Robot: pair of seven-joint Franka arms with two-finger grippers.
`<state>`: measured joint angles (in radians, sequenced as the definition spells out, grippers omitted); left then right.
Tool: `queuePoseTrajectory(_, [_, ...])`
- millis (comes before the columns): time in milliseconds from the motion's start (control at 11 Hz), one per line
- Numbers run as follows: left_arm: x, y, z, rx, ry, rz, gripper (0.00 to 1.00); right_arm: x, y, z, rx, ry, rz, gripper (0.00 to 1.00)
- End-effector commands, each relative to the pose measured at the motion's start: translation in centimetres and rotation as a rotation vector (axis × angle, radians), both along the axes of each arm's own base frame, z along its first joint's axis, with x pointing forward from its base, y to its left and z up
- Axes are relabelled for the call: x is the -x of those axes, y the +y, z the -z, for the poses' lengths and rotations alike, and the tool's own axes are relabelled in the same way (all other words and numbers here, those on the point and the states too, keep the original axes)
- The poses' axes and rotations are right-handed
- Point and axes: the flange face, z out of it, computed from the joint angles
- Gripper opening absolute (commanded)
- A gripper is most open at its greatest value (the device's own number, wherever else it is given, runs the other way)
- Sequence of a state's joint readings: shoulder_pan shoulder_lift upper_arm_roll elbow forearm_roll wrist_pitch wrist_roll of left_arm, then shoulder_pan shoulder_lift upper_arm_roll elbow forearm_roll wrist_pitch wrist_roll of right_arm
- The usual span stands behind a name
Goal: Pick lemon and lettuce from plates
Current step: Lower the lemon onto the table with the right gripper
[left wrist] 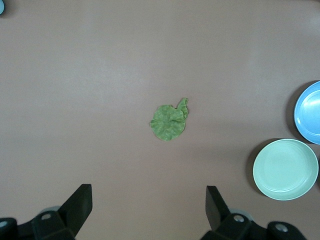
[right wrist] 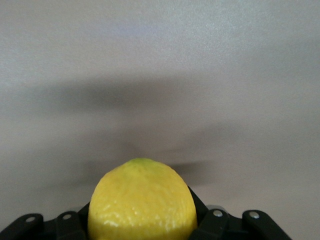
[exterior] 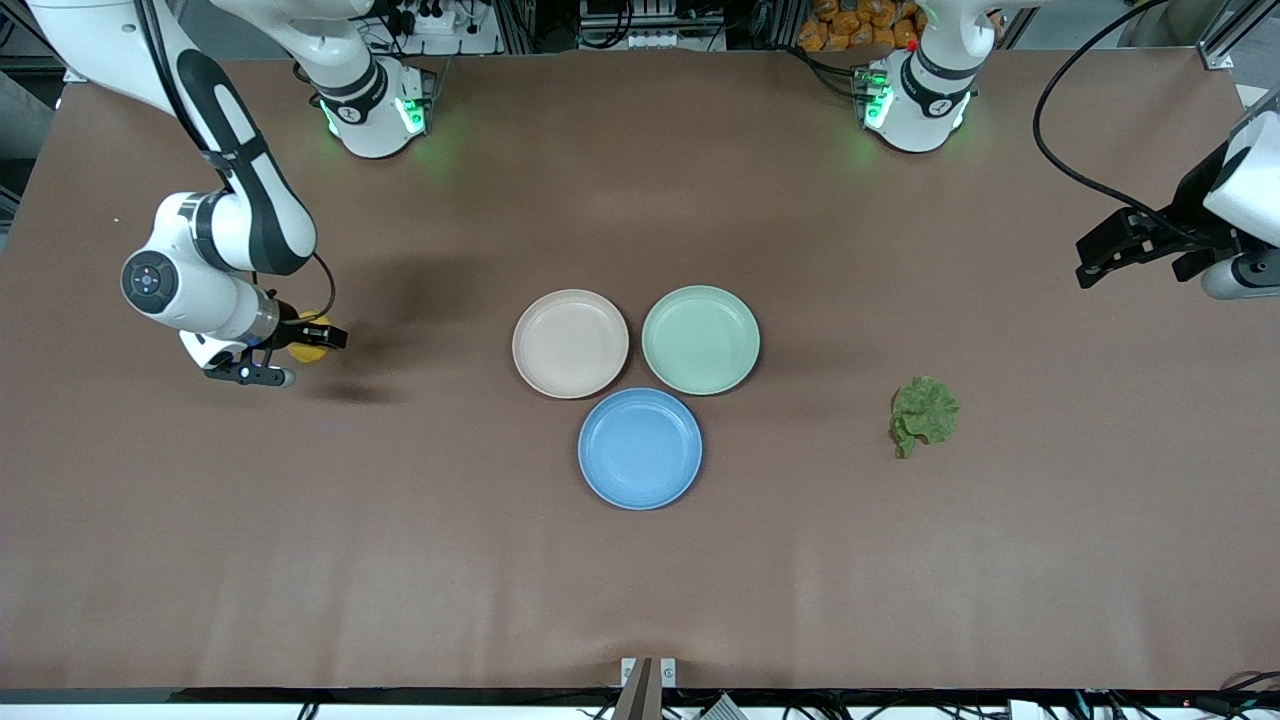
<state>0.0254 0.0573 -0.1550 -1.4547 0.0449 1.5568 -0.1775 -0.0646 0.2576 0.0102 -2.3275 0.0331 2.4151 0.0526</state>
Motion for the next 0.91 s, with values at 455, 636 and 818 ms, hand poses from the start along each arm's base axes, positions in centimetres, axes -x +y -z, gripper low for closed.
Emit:
queuePoseTrajectory(455, [0.4, -0.1, -0.2, 0.044, 0.005, 0.026, 1.00, 0.7, -1.8, 4.3, -0.013, 0.017, 0.016, 0.47])
queuePoseTrajectory(636, [0.6, 0.0, -0.3, 0.042, 0.008, 0.028, 1.00, 0.8, -1.8, 5.2, -0.012, 0.017, 0.017, 0.47])
queuePoseTrajectory(818, [0.5, 0.0, -0.1, 0.042, 0.011, 0.026, 1.00, 0.7, -2.0, 5.4, -0.013, 0.020, 0.024, 0.62])
